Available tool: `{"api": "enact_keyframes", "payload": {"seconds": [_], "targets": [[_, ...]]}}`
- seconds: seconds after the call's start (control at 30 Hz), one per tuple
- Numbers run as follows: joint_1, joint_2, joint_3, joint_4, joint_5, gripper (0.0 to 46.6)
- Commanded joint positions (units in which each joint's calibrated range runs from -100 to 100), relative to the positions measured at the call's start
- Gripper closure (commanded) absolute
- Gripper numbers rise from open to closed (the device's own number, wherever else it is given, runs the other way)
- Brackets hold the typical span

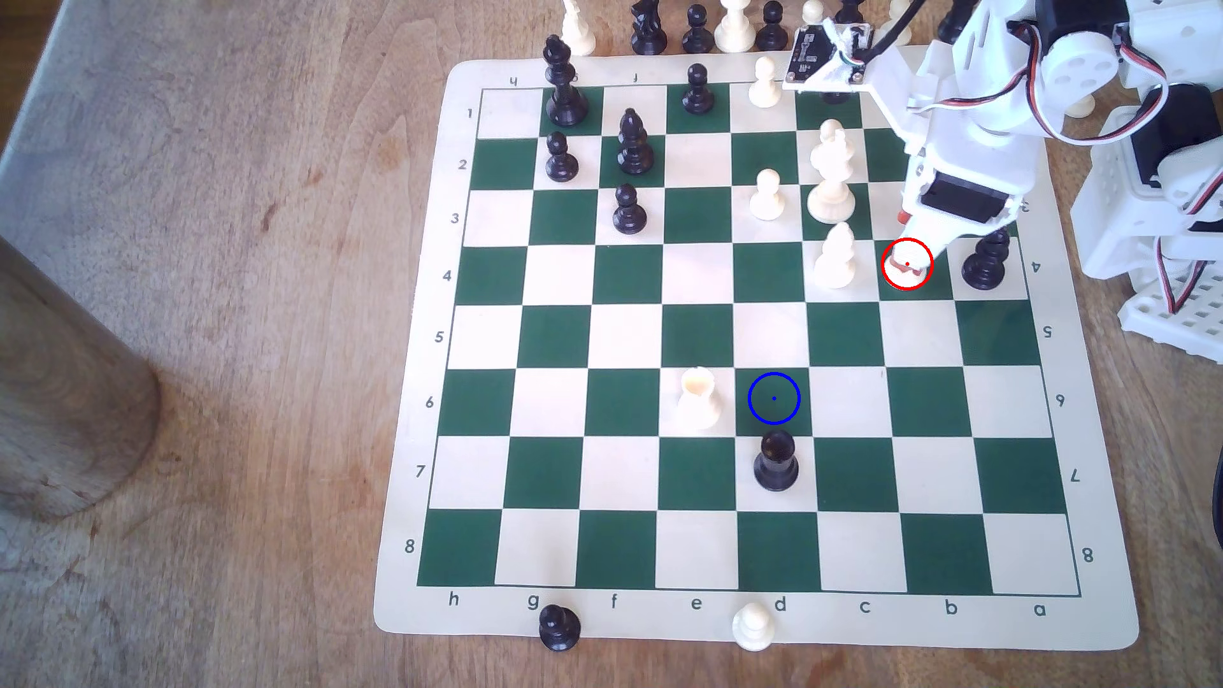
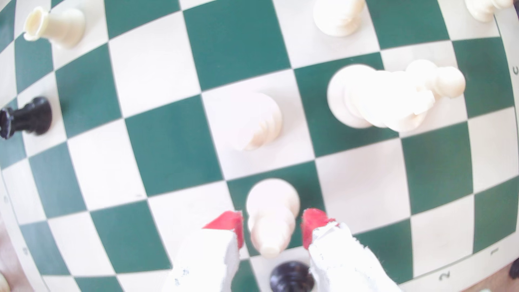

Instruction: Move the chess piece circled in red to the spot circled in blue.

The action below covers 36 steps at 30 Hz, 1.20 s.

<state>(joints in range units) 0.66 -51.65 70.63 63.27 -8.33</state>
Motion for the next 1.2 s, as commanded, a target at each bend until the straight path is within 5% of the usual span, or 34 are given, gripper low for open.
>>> {"api": "enact_keyframes", "payload": {"seconds": [0.0,0.23,0.43,0.7,1.17], "targets": [[0.0,0.21,0.45,-0.78,-0.15,33.5],[0.08,-0.21,0.9,-1.27,-0.2,34.3],[0.0,-0.64,0.9,-1.35,-0.24,46.4],[-0.47,-2.93,0.09,0.53,-0.49,46.4],[-11.89,7.43,-28.92,10.85,-4.2,46.4]]}}
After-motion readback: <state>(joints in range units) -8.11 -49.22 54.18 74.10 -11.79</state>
